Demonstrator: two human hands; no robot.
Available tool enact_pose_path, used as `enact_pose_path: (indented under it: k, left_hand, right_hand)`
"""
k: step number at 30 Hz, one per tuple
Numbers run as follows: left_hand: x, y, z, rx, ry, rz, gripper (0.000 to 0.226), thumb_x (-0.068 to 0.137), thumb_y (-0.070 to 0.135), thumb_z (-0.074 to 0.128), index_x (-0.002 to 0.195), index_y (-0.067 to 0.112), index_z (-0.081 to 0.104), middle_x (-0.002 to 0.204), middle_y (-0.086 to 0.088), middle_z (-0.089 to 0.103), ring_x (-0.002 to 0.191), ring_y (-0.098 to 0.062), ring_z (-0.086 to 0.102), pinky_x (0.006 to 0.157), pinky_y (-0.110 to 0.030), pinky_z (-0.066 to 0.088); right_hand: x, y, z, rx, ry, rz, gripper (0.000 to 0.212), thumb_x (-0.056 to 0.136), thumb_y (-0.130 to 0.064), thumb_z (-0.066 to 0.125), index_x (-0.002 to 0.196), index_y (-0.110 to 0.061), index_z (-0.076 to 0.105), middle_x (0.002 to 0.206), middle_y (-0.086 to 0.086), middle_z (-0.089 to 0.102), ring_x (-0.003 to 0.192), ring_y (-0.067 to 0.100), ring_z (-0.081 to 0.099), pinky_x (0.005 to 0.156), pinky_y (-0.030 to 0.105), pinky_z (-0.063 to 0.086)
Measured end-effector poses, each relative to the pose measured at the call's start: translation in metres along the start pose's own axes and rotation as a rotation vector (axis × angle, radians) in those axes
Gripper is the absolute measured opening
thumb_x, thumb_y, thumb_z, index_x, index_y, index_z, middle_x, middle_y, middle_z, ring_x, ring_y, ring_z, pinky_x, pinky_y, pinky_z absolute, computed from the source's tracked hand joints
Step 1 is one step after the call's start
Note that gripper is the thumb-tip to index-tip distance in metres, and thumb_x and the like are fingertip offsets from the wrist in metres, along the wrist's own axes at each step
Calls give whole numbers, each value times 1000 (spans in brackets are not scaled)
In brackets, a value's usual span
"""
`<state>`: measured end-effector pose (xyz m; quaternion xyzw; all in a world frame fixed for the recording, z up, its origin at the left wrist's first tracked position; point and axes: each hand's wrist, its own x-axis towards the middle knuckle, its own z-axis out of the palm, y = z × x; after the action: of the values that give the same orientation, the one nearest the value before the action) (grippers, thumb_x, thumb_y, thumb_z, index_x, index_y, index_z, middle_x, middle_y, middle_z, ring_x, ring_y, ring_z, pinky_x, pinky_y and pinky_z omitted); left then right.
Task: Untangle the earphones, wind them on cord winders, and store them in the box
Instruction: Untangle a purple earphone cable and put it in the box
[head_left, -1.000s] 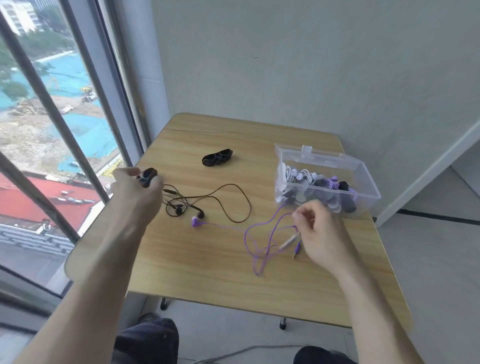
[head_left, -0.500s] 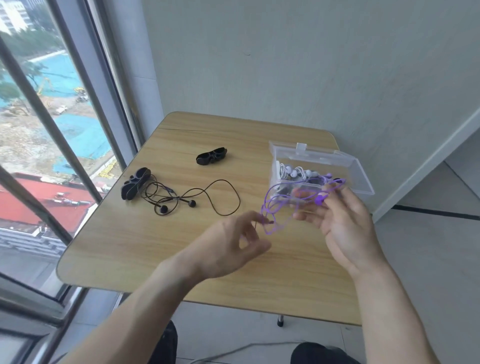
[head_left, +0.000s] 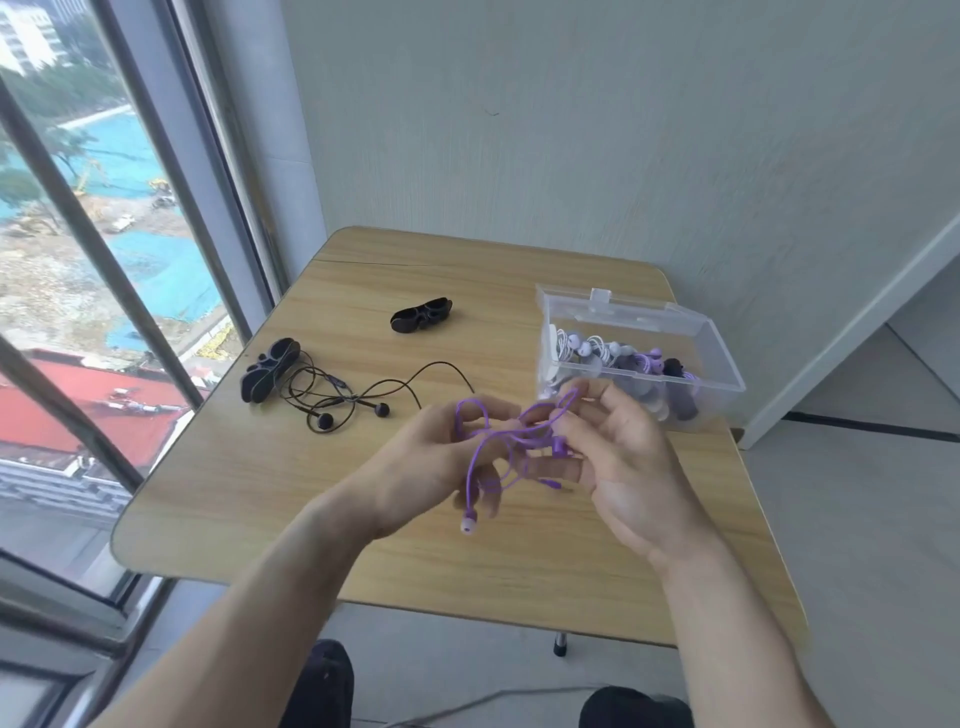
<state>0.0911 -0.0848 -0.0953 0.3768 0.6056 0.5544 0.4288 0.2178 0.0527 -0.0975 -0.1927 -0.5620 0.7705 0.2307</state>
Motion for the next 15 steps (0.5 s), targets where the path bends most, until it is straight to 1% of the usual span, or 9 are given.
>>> enact_pose_path:
  k: [2,4,6,7,9,10,11,13,15]
  left_hand:
    - [2,0,-5,33,101,-19,14,100,21,58,95,12,69,62,-5,61,47,-19,41,51,-31,43]
    - [2,-1,-14,45,197,-5,23,101,21,56,87,11,70,56,-3,54,46,-17,35,48,-27,32]
    - [2,-2,-23,25,301,0,24,101,18,55,87,8,71,53,-3,52,44,-16,32,46,-26,21]
    - [3,-4,-28,0,367,-4,23,101,16,53,88,7,71,54,-3,52,43,-17,32,47,-26,20]
    - [2,-4,-36,-75,481,-3,18,99,13,55,89,6,69,57,-6,57,44,-19,37,45,-24,25]
    - [2,-4,-41,-99,500,-2,12,96,12,60,90,5,68,62,-7,62,47,-21,45,45,-25,31]
    - [0,-3,-45,-98,479,-9,7,88,9,64,93,5,68,71,-9,68,56,-24,56,50,-27,40]
    - [-4,0,-48,-100,348,-29,42,67,4,58,108,6,67,99,-14,74,85,-26,67,74,-35,52]
    - [-6,0,-46,-186,215,-56,70,53,10,57,123,9,62,117,-18,69,103,-27,66,92,-42,49]
  right_hand:
    - [1,-3,-2,-66,73,-17,13,96,5,54,104,-4,59,85,14,70,74,27,69,52,34,56]
    - [2,-7,-7,-125,130,-46,13,95,4,57,100,-5,65,80,13,68,67,23,66,48,32,53]
    - [2,-10,-13,-169,156,-69,13,95,1,58,94,-7,69,76,8,70,61,22,64,47,30,52]
    - [3,-12,-16,-184,165,-83,14,96,0,57,93,-7,69,74,6,70,61,23,65,47,30,53]
    - [3,-14,-21,-184,184,-100,13,98,-5,56,95,-8,69,73,7,70,63,25,67,51,30,54]
    - [4,-15,-23,-170,189,-101,14,99,-7,55,97,-7,69,73,8,71,64,25,68,54,30,55]
    - [4,-15,-25,-157,187,-100,15,100,-9,54,98,-6,68,74,8,71,65,25,68,57,29,56]
    - [5,-13,-25,-150,161,-90,17,102,-10,51,99,-3,67,77,10,72,69,26,70,61,30,58]
    - [5,-9,-21,-154,105,-71,19,103,-10,49,100,0,65,80,13,71,72,29,72,65,32,58]
